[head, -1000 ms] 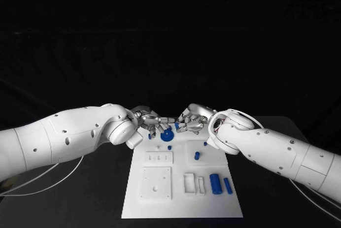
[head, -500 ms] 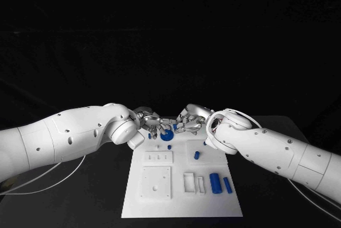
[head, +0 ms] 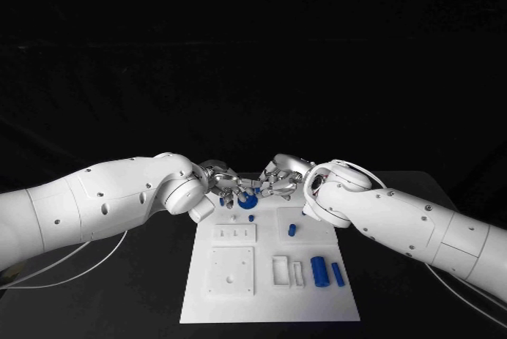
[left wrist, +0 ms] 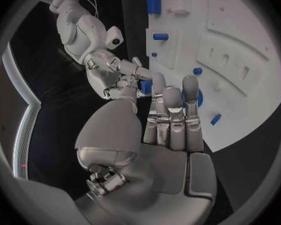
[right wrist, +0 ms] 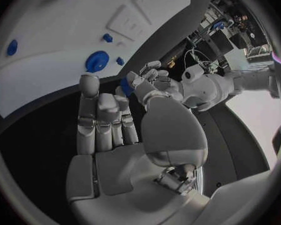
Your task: Assemble the parts on the task board
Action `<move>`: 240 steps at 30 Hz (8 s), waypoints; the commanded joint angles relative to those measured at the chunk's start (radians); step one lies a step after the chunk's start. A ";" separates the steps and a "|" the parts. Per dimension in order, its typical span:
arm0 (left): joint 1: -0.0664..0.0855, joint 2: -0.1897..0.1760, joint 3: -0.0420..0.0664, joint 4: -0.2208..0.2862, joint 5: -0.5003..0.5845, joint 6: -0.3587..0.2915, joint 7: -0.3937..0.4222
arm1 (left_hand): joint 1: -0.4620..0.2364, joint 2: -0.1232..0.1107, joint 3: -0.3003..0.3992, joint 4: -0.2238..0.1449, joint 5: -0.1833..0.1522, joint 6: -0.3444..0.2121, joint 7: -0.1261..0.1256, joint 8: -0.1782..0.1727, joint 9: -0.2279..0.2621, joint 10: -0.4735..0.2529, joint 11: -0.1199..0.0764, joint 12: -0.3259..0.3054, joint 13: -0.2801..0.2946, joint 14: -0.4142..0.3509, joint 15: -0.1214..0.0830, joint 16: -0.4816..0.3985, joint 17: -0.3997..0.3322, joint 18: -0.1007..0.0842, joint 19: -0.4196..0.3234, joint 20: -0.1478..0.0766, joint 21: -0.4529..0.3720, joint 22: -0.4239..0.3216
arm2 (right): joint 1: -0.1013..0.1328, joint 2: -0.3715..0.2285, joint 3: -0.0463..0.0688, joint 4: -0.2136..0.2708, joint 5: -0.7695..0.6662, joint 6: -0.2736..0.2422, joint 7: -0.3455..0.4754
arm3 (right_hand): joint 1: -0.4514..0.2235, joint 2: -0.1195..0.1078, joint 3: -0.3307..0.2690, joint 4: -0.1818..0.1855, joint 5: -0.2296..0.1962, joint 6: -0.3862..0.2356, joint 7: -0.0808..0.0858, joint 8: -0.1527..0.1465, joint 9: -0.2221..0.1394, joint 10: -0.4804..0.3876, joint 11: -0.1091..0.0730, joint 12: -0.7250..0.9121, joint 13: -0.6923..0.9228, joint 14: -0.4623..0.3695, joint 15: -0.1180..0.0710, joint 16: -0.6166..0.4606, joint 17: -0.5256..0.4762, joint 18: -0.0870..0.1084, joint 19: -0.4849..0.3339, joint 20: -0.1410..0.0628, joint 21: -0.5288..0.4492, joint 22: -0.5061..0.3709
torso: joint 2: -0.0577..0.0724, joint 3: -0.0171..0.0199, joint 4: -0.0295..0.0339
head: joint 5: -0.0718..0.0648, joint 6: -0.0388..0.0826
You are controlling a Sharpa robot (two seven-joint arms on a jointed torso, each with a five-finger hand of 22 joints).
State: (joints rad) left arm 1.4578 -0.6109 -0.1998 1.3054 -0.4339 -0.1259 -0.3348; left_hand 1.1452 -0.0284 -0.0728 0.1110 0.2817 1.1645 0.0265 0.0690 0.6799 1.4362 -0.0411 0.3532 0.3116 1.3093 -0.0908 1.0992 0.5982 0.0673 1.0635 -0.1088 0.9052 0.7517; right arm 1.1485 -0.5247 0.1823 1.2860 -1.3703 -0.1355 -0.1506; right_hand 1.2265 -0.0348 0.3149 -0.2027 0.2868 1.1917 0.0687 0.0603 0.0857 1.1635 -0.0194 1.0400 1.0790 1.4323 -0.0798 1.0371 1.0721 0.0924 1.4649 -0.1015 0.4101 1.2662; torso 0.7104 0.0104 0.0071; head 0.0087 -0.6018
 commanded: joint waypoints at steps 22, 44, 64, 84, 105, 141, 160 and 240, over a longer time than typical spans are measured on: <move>0.003 0.008 0.001 0.003 -0.011 0.071 -0.023 | 0.000 0.027 -0.019 -0.025 -0.026 -0.006 0.002 -0.005 0.001 -0.004 0.002 0.004 0.001 -0.008 -0.002 0.011 -0.002 -0.017 0.013 -0.001 -0.024 0.033 | 0.001 0.012 -0.001 0.004 -0.005 0.046 -0.003 | 0.002 -0.009 -0.005 0.006 0.005 0.004 0.000 0.003 0.000 -0.009 0.000 -0.006 -0.002 0.000 -0.002 -0.006 -0.002 -0.001 0.041 -0.002 -0.006 -0.001 | 0.000 0.0006 0.0008 | 0.000 0.000; 0.003 0.009 0.001 -0.009 -0.025 0.053 -0.021 | 0.027 0.094 -0.015 -0.067 0.000 -0.005 -0.004 -0.005 0.002 -0.003 -0.003 0.012 0.009 -0.006 -0.006 0.023 -0.001 -0.019 0.021 -0.005 -0.041 0.068 | 0.001 0.008 -0.001 0.014 -0.009 0.069 -0.005 | 0.003 -0.009 -0.010 0.007 0.005 0.004 0.000 0.003 0.000 -0.010 0.000 -0.006 -0.002 -0.001 -0.002 -0.007 -0.003 0.000 0.041 -0.002 -0.008 -0.002 | 0.000 0.0001 0.0006 | -0.002 -0.005; 0.002 0.018 0.001 -0.022 -0.034 0.076 -0.030 | 0.071 0.134 0.049 -0.162 0.118 -0.016 -0.007 -0.005 -0.016 -0.003 -0.004 0.001 0.000 -0.005 -0.007 0.026 0.001 -0.021 0.026 -0.008 -0.061 0.101 | 0.000 0.008 -0.001 0.018 -0.009 0.068 -0.007 | 0.002 -0.008 -0.015 0.010 0.007 0.004 -0.001 0.003 0.000 -0.010 0.000 -0.005 -0.002 -0.001 -0.002 -0.008 -0.003 0.000 0.041 -0.002 -0.011 -0.003 | 0.000 0.0013 0.0007 | -0.003 -0.004; 0.001 0.017 0.001 -0.015 -0.010 0.077 -0.001 | 0.054 0.162 0.170 -0.246 0.225 -0.019 0.002 -0.003 0.022 -0.002 0.002 -0.029 -0.029 -0.007 -0.003 0.033 0.006 -0.015 0.027 -0.004 -0.075 0.141 | 0.000 0.013 -0.001 0.003 -0.015 0.066 -0.026 | 0.003 -0.006 -0.018 0.013 0.005 0.001 0.000 0.003 0.000 -0.016 0.000 -0.012 -0.009 -0.003 -0.002 -0.015 -0.008 -0.001 0.041 -0.001 -0.022 -0.010 | 0.001 0.0009 0.0027 | -0.007 -0.012; 0.000 0.012 0.000 -0.012 0.004 0.037 -0.012 | -0.020 0.141 0.231 -0.301 0.334 0.041 -0.022 -0.002 0.136 0.060 -0.017 -0.016 -0.017 0.030 -0.023 0.074 0.048 -0.021 0.054 -0.023 -0.072 0.187 | -0.005 -0.014 -0.003 0.007 0.003 0.020 0.005 | 0.020 -0.047 -0.265 0.097 0.032 -0.189 0.049 0.004 -0.021 -0.091 0.038 -0.083 -0.092 -0.041 0.028 -0.087 -0.073 0.035 0.026 0.029 -0.149 -0.068 | -0.001 0.0009 0.0018 | -0.001 -0.020; -0.027 -0.060 -0.043 0.130 -0.275 -0.176 -0.162 | -0.079 0.119 0.252 -0.352 0.428 0.106 -0.045 -0.004 0.189 0.076 -0.036 0.112 0.016 0.108 -0.038 0.172 0.296 -0.031 0.106 -0.037 -0.127 0.299 | -0.018 -0.177 0.105 -0.098 0.207 -0.150 0.210 | 0.087 -0.062 -0.318 0.169 0.153 -0.429 0.073 -0.007 -0.033 -0.162 0.056 -0.039 -0.268 -0.102 0.044 -0.124 -0.149 0.047 0.027 0.047 -0.226 -0.076 | -0.017 0.0163 0.0027 | 0.021 -0.069; -0.088 -0.033 -0.043 0.114 -0.325 -0.153 -0.206 | -0.080 0.124 0.244 -0.358 0.430 0.119 -0.051 -0.003 0.206 0.077 -0.042 0.175 0.079 0.136 -0.044 0.212 0.351 -0.033 0.155 -0.044 -0.196 0.424 | -0.003 -0.150 0.110 -0.103 0.207 -0.152 0.204 | 0.077 -0.059 -0.313 0.163 0.164 -0.413 0.071 -0.007 -0.032 -0.161 0.055 -0.035 -0.269 -0.101 0.043 -0.125 -0.151 0.046 0.029 0.047 -0.228 -0.075 | -0.014 0.0159 0.0003 | 0.019 -0.093; -0.114 -0.037 -0.043 0.091 -0.426 -0.006 -0.231 | -0.102 0.123 0.256 -0.376 0.454 0.148 -0.059 -0.003 0.282 0.078 -0.039 0.212 0.067 0.138 -0.042 0.233 0.368 -0.032 0.194 -0.038 -0.294 0.541 | -0.002 -0.150 0.110 -0.129 0.199 -0.126 0.178 | 0.069 -0.060 -0.300 0.156 0.185 -0.398 0.071 -0.006 -0.031 -0.165 0.054 -0.037 -0.279 -0.103 0.043 -0.136 -0.165 0.044 0.031 0.047 -0.247 -0.090 | -0.016 0.0154 0.0015 | 0.025 -0.126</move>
State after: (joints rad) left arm 1.3486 -0.6482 -0.2393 1.3969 -0.8511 -0.1602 -0.5535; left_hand 1.0408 0.0830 0.1624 -0.2423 0.7308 1.1687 0.0724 0.0636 0.7612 1.4704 -0.0747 0.5586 0.3797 1.4494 -0.1293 1.3282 0.9666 0.0446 1.2529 -0.1483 0.6144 1.2914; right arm 1.1462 -0.6754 0.2922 1.1571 -1.1668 -0.2764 0.0247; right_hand 1.3027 -0.0946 0.0115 -0.0430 0.4686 0.7817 0.1380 0.0541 0.0536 1.0010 0.0389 1.0011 0.8013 1.3331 -0.0345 0.9059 0.9077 0.1221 1.4664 -0.0567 0.1682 1.1768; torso 0.6946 0.0258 0.0086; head 0.0327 -0.7278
